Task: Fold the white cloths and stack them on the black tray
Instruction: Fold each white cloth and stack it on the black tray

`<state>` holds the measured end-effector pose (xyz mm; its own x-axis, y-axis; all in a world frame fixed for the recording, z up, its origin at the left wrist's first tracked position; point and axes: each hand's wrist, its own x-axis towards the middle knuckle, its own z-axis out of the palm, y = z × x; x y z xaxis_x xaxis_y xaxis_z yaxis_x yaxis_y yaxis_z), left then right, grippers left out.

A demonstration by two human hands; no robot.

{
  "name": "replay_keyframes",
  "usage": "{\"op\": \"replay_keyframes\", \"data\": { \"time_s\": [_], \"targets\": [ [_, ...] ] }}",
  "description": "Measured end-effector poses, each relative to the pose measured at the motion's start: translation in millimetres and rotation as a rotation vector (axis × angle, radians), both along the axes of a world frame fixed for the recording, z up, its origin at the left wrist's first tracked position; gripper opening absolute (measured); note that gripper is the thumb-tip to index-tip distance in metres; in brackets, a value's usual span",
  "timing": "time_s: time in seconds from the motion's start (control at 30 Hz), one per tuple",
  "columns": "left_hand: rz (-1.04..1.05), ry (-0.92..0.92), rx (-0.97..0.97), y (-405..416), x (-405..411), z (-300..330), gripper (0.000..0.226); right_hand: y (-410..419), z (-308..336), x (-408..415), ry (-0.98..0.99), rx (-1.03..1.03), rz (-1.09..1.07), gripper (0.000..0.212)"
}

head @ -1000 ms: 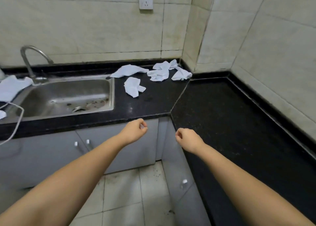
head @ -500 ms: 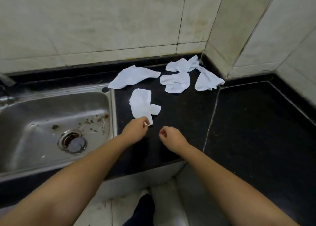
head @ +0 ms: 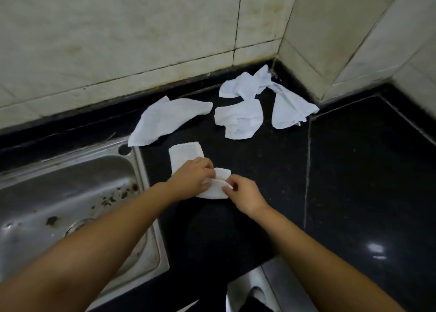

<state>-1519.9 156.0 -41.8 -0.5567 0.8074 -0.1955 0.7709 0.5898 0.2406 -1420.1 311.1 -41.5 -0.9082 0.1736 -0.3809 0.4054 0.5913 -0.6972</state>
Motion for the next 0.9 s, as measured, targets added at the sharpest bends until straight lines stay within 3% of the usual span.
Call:
{"op": "replay_keyframes", "data": {
  "time_s": [0.17, 0.3, 0.4, 0.47, 0.73, 0.9],
  "targets": [
    [-0.074, 0.140, 0.242, 23, -9, 29, 0.021, 58, 54, 4, 0.222, -0.248, -0.186, 0.010],
    [0.033, -0.032, 0.334, 58, 16, 55, 0.027, 89, 104, 12, 0.405, -0.392, -0.268, 0.014],
    [0.236, -0.299, 0.399, 75, 26, 58, 0.016, 107, 130, 17, 0.493, -0.340, -0.271, 0.016],
    [0.310, -0.365, 0.448, 80, 27, 60, 0.019, 122, 137, 19, 0.537, -0.306, -0.308, 0.015],
    [0.446, -0.418, 0.630, 89, 6, 87, 0.038, 156, 153, 15, 0.642, -0.281, -0.367, 0.014],
    [0.459, -0.373, 0.560, 96, 20, 78, 0.013, 149, 172, 6, 0.706, -0.356, -0.267, 0.017]
  ]
}}
